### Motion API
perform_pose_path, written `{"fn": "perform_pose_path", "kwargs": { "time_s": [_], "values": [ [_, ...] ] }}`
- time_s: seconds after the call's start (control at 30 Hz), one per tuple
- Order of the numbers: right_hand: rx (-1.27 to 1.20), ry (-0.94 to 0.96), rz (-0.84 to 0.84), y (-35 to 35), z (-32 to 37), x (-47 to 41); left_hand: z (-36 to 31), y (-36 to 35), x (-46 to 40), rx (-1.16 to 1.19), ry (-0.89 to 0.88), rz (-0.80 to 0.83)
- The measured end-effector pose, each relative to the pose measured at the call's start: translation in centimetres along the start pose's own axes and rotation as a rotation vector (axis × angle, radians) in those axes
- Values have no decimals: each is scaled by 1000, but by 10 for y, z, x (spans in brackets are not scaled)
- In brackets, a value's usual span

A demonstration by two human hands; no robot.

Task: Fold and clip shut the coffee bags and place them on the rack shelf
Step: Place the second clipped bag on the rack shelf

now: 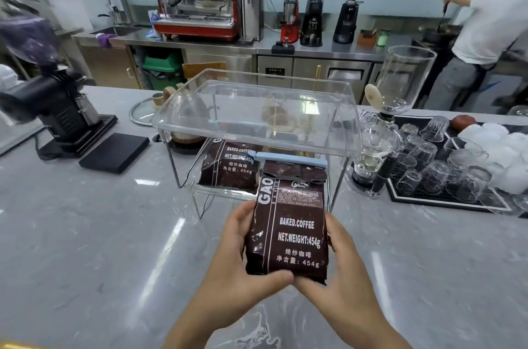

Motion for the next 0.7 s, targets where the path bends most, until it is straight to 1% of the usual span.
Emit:
{"fn": "perform_pose_path", "kwargs": {
  "time_s": [0.1, 0.23, 0.4, 0.5, 0.6, 0.7],
  "values": [
    [2, -16, -25, 2, -3, -2, 0, 2, -1, -95, -8, 77],
    [18, -29, -67, 3, -3, -4, -3, 7, -12, -124, -14, 61],
    [76, -72, -158, 7, -7, -8, -5, 11, -21, -90, -24, -34],
    [148, -34, -190, 11, -6, -13, -3, 14, -25, -96, -53, -115],
    [237, 26, -219, 16, -1, -17, -8, 17, -28, -126, -130, -190],
    [348, 81, -274, 20, -3, -19, -17, 21, -26, -227, -258, -280]
  ]
}}
Point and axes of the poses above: each hand's wrist, its own x-axis away from the middle knuckle, its own y-axis out of the back of the hand, z = x × y, the point moved 8 cm from there along -x, towards the middle knuckle, and after that the axes turned 4 degrees about x, right-handed, at the moved point
